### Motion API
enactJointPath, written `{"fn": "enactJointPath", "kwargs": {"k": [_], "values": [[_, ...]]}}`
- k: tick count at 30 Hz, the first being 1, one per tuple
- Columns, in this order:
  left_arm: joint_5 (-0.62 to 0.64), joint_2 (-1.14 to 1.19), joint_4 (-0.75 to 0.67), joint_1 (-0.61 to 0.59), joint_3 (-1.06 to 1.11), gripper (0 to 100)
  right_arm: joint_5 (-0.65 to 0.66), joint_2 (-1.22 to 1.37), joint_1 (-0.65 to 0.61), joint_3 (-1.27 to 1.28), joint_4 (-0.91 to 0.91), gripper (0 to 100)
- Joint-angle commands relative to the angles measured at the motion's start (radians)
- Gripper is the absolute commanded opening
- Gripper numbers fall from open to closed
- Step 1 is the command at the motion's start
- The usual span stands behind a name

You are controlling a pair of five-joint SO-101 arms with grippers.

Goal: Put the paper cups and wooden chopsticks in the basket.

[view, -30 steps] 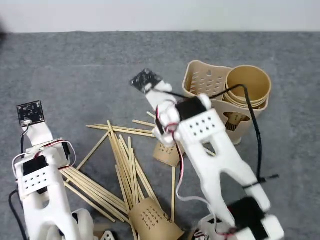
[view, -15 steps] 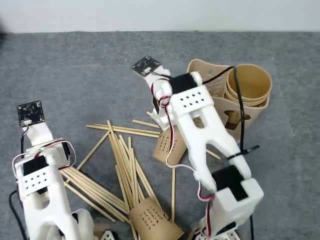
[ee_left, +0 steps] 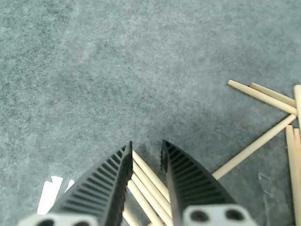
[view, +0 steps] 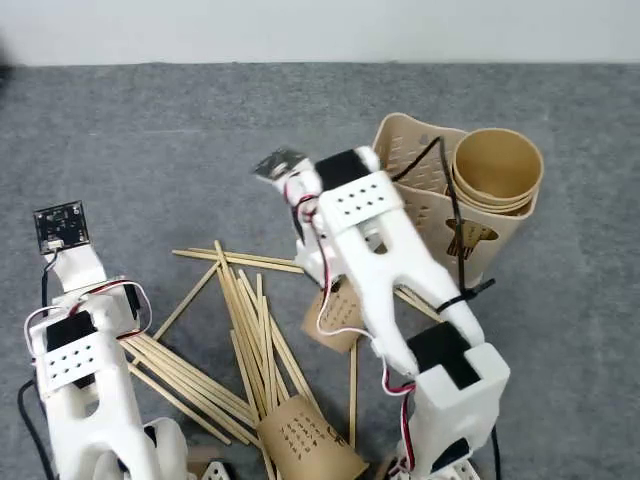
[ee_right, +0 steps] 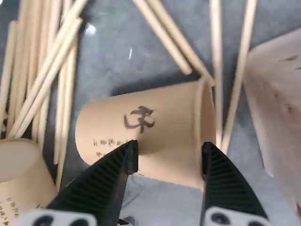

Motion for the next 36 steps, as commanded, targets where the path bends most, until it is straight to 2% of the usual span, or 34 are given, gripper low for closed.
{"fn": "enactJointPath", "kwargs": {"k": [1,4,8,9,25,34,36], "values": [[-0.006,-0.031,-0.023,0.003,-0.007,9,-0.008,-0.074,-0.042,-0.048,0.042,21.8],[-0.006,-0.031,-0.023,0.003,-0.007,9,-0.008,-0.099,-0.059,-0.048,0.042,17.0],[-0.006,-0.031,-0.023,0.003,-0.007,9,-0.002,-0.124,-0.085,-0.048,0.042,1.3],[-0.006,-0.031,-0.023,0.003,-0.007,9,-0.002,-0.131,-0.088,-0.048,0.044,0.2],[-0.006,-0.031,-0.025,0.003,-0.007,9,0.0,-0.363,-0.094,-0.072,0.045,0.8],[-0.006,-0.031,-0.025,0.003,-0.007,9,0.003,-0.541,-0.097,-0.37,0.044,0.8],[-0.006,-0.031,-0.025,0.003,-0.007,9,0.046,-0.555,-0.093,-0.45,0.044,0.8]]}}
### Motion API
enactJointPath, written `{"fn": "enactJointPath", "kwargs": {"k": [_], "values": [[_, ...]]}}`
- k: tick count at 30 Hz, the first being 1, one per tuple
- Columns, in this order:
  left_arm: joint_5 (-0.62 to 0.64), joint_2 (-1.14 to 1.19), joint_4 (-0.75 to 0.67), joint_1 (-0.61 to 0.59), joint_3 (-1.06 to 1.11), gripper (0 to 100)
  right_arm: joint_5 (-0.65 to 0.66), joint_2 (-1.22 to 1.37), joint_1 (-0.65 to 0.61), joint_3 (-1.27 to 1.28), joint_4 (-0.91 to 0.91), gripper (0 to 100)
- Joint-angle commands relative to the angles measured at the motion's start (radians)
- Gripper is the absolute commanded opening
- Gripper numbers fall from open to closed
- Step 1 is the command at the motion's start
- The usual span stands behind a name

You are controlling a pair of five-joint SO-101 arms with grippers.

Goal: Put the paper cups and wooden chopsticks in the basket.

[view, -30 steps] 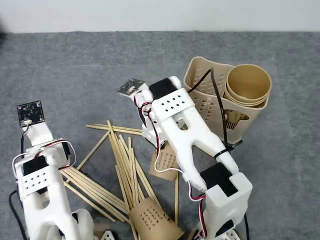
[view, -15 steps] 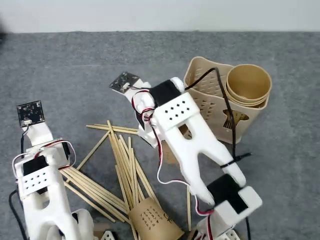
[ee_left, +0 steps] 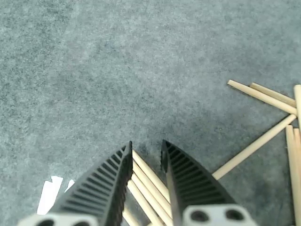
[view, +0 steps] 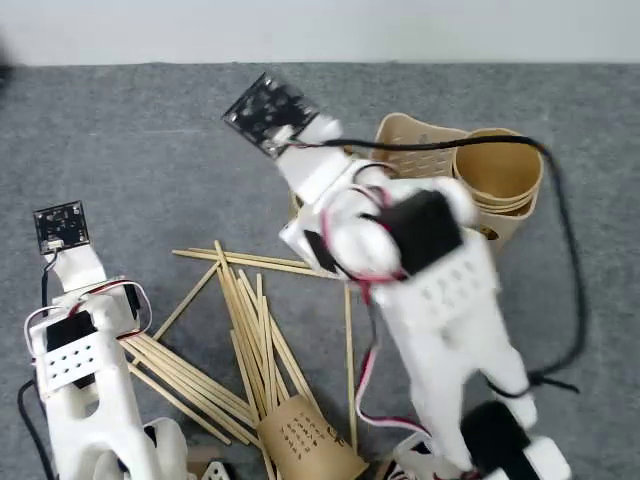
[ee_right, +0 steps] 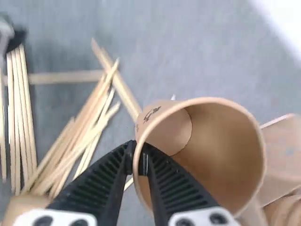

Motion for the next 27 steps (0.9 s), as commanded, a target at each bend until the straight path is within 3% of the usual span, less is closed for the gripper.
{"fn": "enactJointPath", "kwargs": {"k": [1,10,16,27], "values": [[-0.006,-0.031,-0.025,0.003,-0.007,9,0.081,-0.065,0.015,-0.18,0.039,0.8],[-0.006,-0.032,-0.087,0.003,0.03,9,0.327,-0.058,0.334,-0.308,-0.013,0.8],[-0.006,-0.032,-0.089,0.003,0.03,9,0.407,0.019,0.53,-0.293,-0.018,0.8],[-0.006,-0.032,-0.091,0.003,0.03,9,0.445,0.173,0.665,-0.29,0.039,0.8]]}}
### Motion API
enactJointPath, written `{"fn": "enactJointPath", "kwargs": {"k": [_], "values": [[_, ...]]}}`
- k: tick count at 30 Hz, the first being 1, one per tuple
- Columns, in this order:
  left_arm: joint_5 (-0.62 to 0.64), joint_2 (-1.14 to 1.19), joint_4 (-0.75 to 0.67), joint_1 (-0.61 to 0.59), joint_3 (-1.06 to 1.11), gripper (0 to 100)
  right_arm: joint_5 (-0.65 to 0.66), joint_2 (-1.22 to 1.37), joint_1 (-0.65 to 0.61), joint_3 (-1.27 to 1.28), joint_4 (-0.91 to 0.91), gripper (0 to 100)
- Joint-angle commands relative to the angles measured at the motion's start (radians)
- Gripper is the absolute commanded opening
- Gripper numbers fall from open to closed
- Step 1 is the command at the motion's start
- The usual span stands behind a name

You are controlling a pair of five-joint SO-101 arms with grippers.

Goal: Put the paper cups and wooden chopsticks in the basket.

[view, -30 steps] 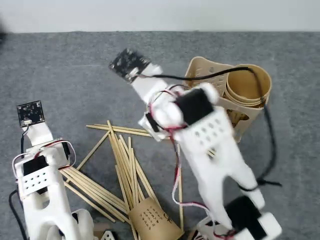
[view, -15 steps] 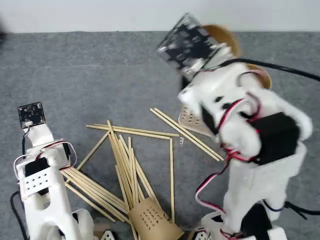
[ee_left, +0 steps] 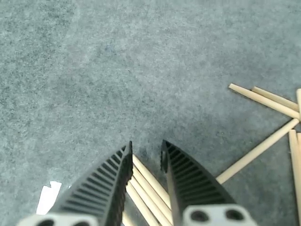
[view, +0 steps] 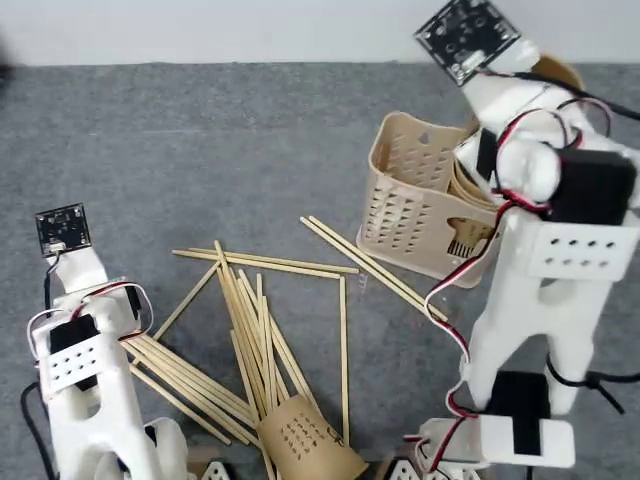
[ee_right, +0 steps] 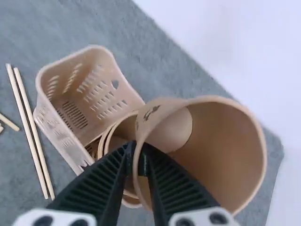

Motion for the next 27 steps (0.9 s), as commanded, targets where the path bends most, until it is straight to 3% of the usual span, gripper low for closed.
{"fn": "enactJointPath", "kwargs": {"k": [1,27], "values": [[-0.006,-0.032,-0.029,0.003,-0.007,9,0.012,0.007,0.022,-0.017,0.042,0.8],[-0.006,-0.032,-0.029,0.003,-0.007,9,0.012,-0.18,0.022,0.028,0.044,0.8]]}}
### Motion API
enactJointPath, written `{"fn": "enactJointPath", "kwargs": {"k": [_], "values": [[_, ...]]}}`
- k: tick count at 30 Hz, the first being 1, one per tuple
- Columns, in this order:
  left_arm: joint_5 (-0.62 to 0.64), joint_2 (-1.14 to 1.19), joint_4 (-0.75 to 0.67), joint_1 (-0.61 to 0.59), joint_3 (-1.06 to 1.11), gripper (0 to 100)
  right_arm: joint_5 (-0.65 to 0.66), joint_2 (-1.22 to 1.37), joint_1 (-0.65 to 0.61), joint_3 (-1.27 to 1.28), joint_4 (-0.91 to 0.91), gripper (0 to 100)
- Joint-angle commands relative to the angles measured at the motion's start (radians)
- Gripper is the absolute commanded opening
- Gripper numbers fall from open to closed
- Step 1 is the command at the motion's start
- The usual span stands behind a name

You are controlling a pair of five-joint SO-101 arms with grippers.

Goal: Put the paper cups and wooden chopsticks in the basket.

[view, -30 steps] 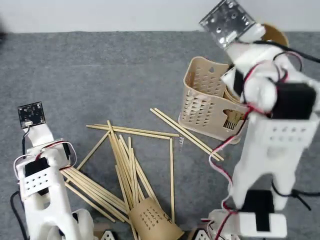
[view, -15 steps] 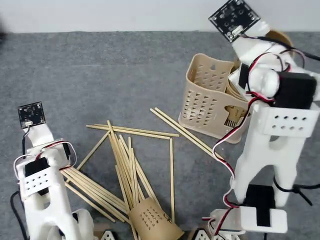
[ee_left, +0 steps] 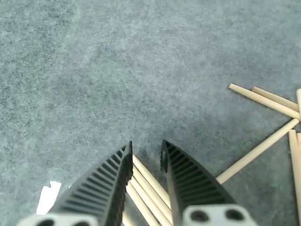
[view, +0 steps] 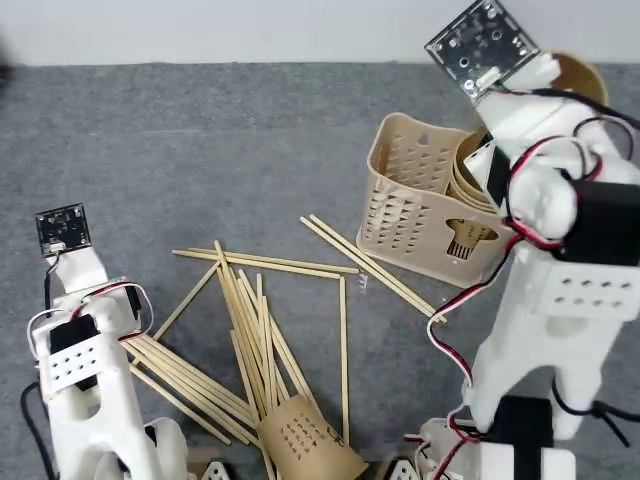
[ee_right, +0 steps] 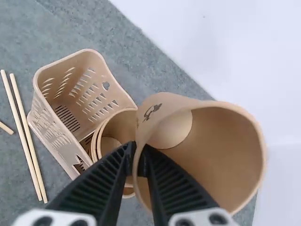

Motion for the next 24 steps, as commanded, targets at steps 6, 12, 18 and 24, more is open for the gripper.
{"fn": "enactJointPath", "kwargs": {"k": [6,12,18,24], "values": [[-0.006,-0.032,-0.029,0.003,-0.007,9,0.006,-0.125,0.015,0.146,0.042,0.8],[-0.006,-0.032,-0.029,0.003,-0.007,9,0.008,-0.211,0.015,0.331,0.039,0.8],[-0.006,-0.032,-0.029,0.003,-0.007,9,0.006,-0.213,0.01,0.414,0.038,10.6],[-0.006,-0.032,-0.029,0.003,-0.007,9,-0.002,-0.213,-0.005,0.413,-0.071,35.0]]}}
